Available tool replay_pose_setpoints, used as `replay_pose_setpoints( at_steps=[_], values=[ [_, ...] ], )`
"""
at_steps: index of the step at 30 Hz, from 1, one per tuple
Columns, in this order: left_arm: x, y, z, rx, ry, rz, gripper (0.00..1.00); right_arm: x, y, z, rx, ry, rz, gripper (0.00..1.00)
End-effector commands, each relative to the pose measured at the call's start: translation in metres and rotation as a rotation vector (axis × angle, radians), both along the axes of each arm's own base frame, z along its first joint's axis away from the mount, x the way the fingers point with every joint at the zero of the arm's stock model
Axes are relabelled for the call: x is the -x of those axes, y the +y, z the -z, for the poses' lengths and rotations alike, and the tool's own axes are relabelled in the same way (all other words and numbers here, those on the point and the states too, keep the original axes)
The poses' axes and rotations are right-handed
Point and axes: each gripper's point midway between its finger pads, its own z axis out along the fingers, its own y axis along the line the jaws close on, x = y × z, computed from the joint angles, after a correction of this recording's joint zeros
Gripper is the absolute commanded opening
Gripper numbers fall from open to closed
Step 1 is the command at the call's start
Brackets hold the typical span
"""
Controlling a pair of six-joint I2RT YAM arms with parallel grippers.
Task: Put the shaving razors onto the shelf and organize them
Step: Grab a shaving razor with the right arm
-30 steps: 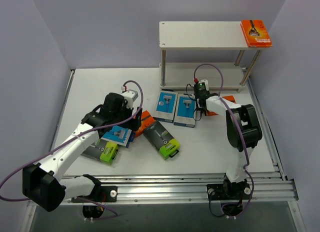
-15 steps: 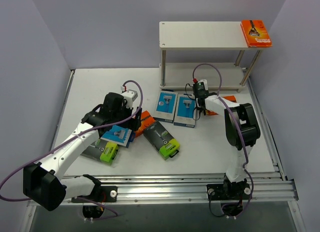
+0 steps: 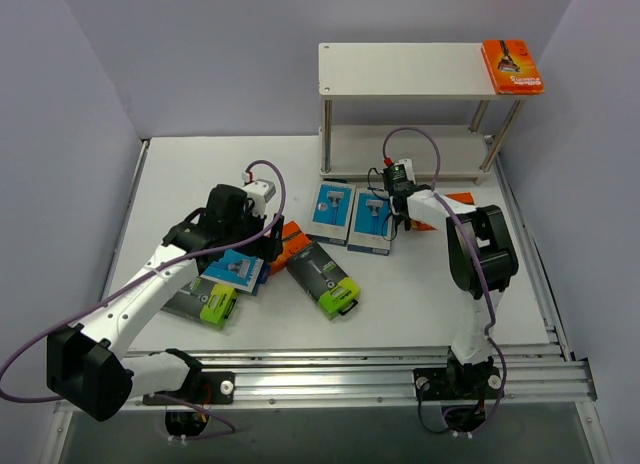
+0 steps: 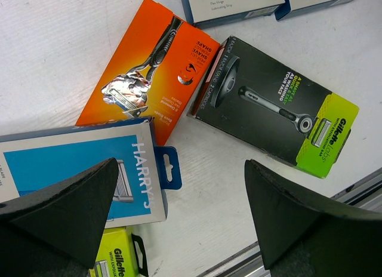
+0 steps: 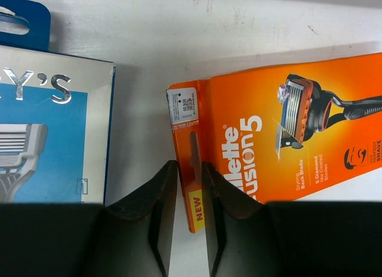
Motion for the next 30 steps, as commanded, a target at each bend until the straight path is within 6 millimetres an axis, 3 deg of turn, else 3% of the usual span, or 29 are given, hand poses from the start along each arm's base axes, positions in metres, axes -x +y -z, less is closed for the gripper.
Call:
replay_pose_setpoints(
  at_steps=[1,8,14,20,21,23,24,26,29,30],
  values=[
    [-0.011,-0.006,-0.024,0.048,-0.058,0.002,0.96,-0.005,-0.005,-0.013,0.066,-0.017,0.020,0.18],
    [-0.010,-0.007,-0.025,0.051,-0.060,0.007,0.96,-0.009,-0.005,-0.026,0.067,-0.048,0.035,0.01],
    [-0.010,-0.006,-0.027,0.053,-0.065,0.006,0.96,-0.008,0.006,-0.046,0.028,-0.069,0.020,0.00],
    [-0.009,-0.006,-0.032,0.066,-0.087,0.005,0.96,0.007,0.029,-0.083,-0.080,-0.106,-0.018,0.00],
    [-0.008,-0.006,-0.033,0.071,-0.091,0.008,0.96,0.011,0.035,-0.097,-0.112,-0.130,-0.034,0.00],
    [-0.007,-0.008,-0.036,0.081,-0.103,0.014,0.96,0.022,0.045,-0.107,-0.149,-0.137,-0.052,0.00],
    [-0.007,-0.008,-0.037,0.084,-0.108,0.015,0.96,0.026,0.048,-0.125,-0.176,-0.170,-0.063,0.00],
    [-0.007,-0.007,-0.041,0.092,-0.123,0.014,0.96,0.037,0.054,-0.138,-0.214,-0.180,-0.085,0.00],
    [-0.005,-0.009,-0.044,0.105,-0.133,0.022,0.96,0.058,0.065,-0.175,-0.305,-0.248,-0.150,0.00],
    [-0.005,-0.009,-0.046,0.111,-0.139,0.026,0.96,0.064,0.068,-0.177,-0.321,-0.246,-0.165,0.00]
  ],
)
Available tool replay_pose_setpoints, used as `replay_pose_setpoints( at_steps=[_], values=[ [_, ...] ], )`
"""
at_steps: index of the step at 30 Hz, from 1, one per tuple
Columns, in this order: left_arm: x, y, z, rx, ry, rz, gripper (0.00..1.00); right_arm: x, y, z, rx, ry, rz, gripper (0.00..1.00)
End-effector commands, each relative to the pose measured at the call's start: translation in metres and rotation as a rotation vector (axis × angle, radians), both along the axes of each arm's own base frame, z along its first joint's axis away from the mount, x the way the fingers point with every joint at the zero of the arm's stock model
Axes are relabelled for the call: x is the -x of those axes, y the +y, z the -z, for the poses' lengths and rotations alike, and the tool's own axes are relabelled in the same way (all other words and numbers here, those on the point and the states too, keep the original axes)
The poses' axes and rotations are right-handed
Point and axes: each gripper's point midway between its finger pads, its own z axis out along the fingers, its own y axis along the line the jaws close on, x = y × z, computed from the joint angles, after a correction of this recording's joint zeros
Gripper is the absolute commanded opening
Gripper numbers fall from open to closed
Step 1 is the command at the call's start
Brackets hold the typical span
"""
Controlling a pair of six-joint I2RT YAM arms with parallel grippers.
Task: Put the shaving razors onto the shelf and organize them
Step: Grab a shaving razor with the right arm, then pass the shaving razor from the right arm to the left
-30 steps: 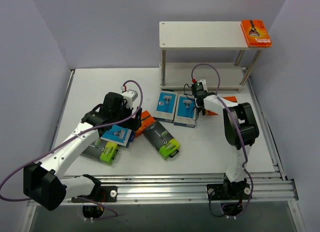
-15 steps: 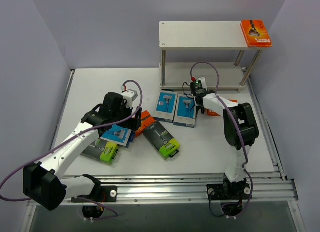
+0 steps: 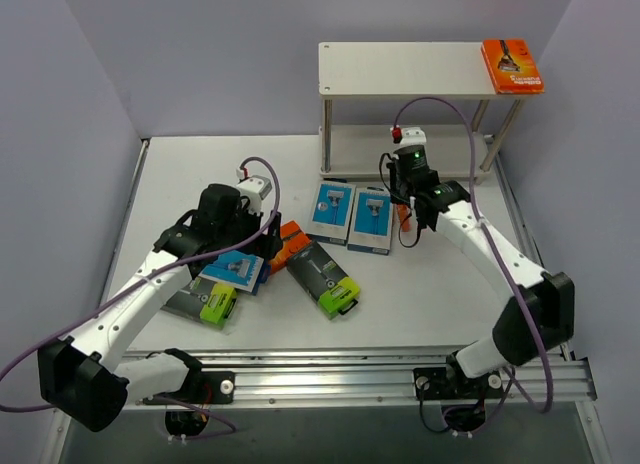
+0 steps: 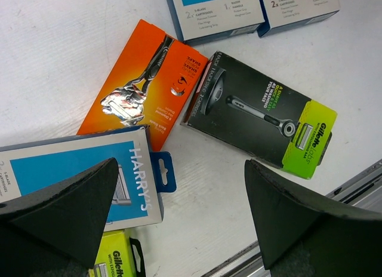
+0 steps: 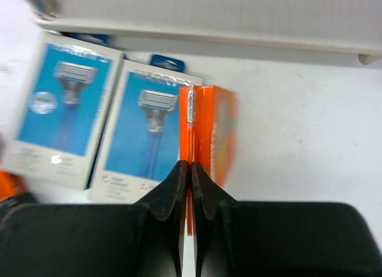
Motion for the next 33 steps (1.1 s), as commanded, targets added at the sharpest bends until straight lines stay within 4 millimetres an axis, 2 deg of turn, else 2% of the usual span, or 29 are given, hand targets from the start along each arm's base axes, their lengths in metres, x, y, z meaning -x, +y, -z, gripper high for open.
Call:
replay_pose_setpoints(
  at_steps=[1,2,4,5,10,13,15,18,24,27,32,33],
  values=[
    [-0.004,-0.011,-0.029,0.081,-0.090,0.031,0.96,0.030,0.012,-0.024,-0.096,-0.014,-0.072,0.00],
    [-0.003,-0.012,-0.034,0.091,-0.103,0.038,0.96,0.039,0.021,-0.037,-0.144,-0.034,-0.129,0.00],
    [-0.002,-0.015,-0.039,0.113,-0.125,0.055,0.96,0.050,0.034,-0.045,-0.187,-0.046,-0.212,0.00],
    [0.002,-0.017,-0.047,0.137,-0.146,0.074,0.96,0.061,0.049,-0.058,-0.245,-0.061,-0.300,0.00],
    [0.013,-0.030,-0.073,0.233,-0.246,0.166,0.96,0.099,0.091,-0.087,-0.349,-0.100,-0.552,0.00],
    [0.024,-0.040,-0.098,0.312,-0.308,0.242,0.96,0.117,0.105,-0.094,-0.386,-0.083,-0.654,0.00],
    [0.031,-0.047,-0.123,0.371,-0.365,0.297,0.96,0.126,0.111,-0.103,-0.400,-0.086,-0.704,0.00],
    [0.046,-0.054,-0.150,0.431,-0.435,0.391,0.95,0.145,0.123,-0.118,-0.446,-0.083,-0.805,0.00],
    [0.077,-0.062,-0.184,0.459,-0.582,0.604,0.94,0.185,0.144,-0.153,-0.549,-0.088,-1.015,0.00],
    [0.089,-0.066,-0.187,0.456,-0.614,0.704,0.94,0.199,0.146,-0.167,-0.579,-0.103,-1.081,0.00],
    [0.099,-0.074,-0.171,0.441,-0.668,0.851,0.94,0.217,0.150,-0.182,-0.630,-0.114,-1.159,0.00],
    [0.100,-0.075,-0.173,0.442,-0.706,0.867,0.94,0.218,0.151,-0.184,-0.635,-0.119,-1.167,0.00]
  ],
)
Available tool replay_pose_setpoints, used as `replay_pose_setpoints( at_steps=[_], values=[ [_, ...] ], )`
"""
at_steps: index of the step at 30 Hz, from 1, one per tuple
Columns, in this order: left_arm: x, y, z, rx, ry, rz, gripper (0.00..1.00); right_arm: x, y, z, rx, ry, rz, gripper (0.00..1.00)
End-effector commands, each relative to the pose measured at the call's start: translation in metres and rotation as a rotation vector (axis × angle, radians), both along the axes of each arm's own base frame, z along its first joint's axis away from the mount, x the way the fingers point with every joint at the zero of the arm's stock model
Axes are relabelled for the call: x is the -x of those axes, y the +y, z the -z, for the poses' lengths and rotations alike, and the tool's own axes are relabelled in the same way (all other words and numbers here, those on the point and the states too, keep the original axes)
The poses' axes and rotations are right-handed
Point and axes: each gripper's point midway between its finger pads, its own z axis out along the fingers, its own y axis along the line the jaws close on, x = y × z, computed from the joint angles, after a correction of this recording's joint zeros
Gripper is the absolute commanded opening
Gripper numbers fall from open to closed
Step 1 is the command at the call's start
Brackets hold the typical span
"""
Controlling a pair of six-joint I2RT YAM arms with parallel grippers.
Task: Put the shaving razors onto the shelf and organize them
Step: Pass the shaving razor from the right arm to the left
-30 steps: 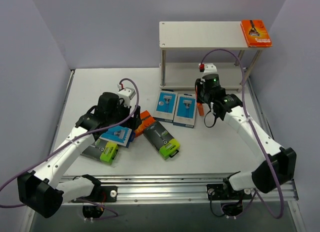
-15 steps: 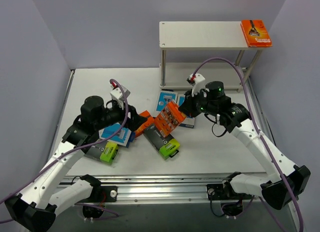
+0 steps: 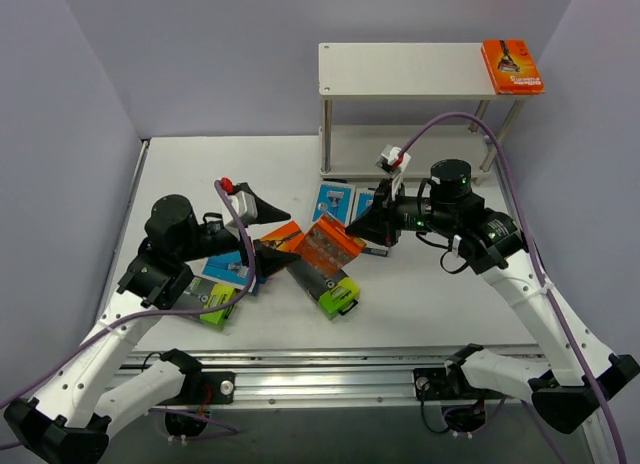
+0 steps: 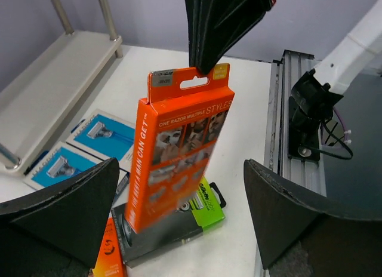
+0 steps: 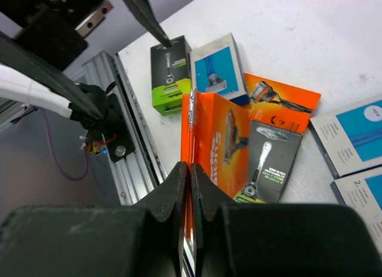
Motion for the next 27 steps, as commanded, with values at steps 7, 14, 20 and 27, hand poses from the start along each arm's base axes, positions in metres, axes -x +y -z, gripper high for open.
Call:
replay_pose_setpoints(
  at_steps=[7,14,20,27],
  values=[
    [0.015,-0.015,-0.003,0.058,-0.241,0.199,0.94,0.036,0.010,-0.037,-0.106,-0.064,-0.175,0.00],
    [0.000,-0.033,0.004,0.062,-0.218,0.273,0.94,0.045,0.010,-0.039,-0.098,-0.067,-0.223,0.00],
    [-0.005,-0.046,0.001,0.086,-0.200,0.346,0.94,0.051,0.007,-0.039,-0.094,-0.081,-0.240,0.00],
    [-0.001,-0.056,0.009,0.094,-0.133,0.385,0.82,0.051,0.006,-0.038,-0.085,-0.088,-0.234,0.00]
  ],
)
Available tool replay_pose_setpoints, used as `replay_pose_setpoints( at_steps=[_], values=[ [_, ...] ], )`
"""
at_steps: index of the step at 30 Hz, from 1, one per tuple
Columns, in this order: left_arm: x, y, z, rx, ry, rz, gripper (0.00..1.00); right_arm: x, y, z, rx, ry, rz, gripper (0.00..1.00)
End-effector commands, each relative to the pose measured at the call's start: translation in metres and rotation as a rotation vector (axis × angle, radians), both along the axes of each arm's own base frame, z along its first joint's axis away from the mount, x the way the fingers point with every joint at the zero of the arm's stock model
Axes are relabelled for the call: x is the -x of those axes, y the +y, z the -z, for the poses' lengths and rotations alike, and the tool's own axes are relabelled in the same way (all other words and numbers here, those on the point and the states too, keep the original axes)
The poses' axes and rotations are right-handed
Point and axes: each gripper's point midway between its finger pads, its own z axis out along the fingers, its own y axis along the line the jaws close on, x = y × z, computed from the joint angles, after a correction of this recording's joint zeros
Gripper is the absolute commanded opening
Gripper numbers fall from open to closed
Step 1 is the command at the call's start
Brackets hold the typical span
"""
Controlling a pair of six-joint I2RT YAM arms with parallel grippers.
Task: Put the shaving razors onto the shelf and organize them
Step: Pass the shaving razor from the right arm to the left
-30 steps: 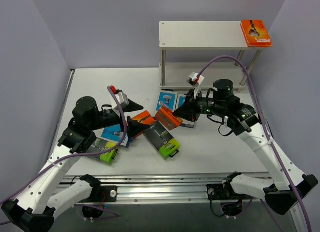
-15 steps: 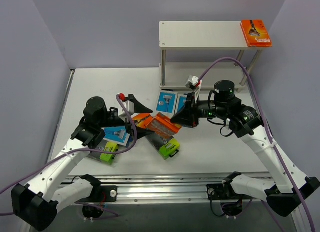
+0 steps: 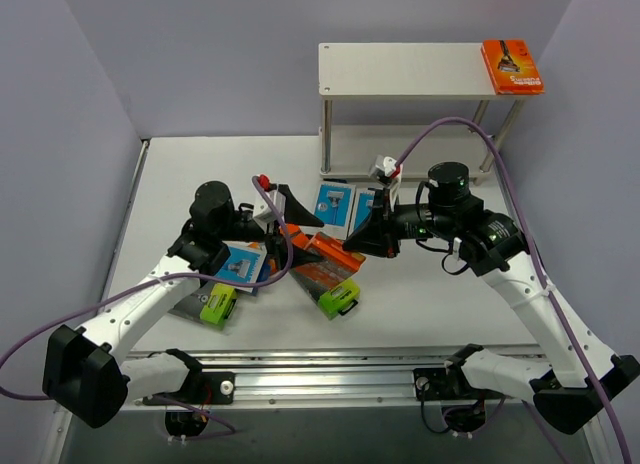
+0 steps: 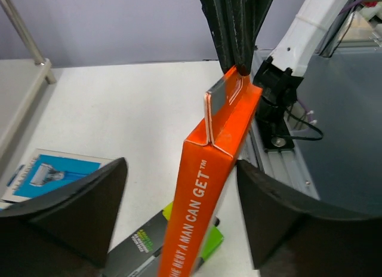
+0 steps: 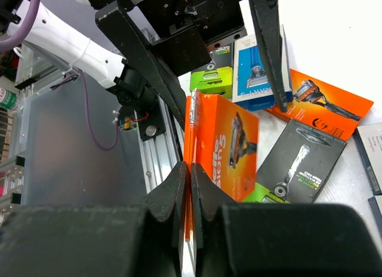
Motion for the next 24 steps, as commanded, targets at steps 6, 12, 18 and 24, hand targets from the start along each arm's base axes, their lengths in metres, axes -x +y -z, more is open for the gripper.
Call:
replay_pose_setpoints(
  at_steps=[6,12,18,24],
  values=[
    [0.010,-0.002,-0.023,0.051,-0.045,0.040,0.43,0.011,0.000,-0.032,-0.072,-0.096,-0.048,0.00],
    [0.009,0.001,-0.024,0.033,-0.039,0.008,0.11,-0.001,0.002,-0.030,-0.066,-0.098,0.007,0.00],
    [-0.010,0.012,-0.020,-0.006,-0.077,-0.166,0.02,-0.022,0.001,-0.031,-0.065,-0.100,0.123,0.21],
    [-0.032,0.035,-0.028,-0.022,-0.139,-0.400,0.02,-0.051,-0.006,-0.037,-0.064,-0.111,0.287,0.57]
  ],
)
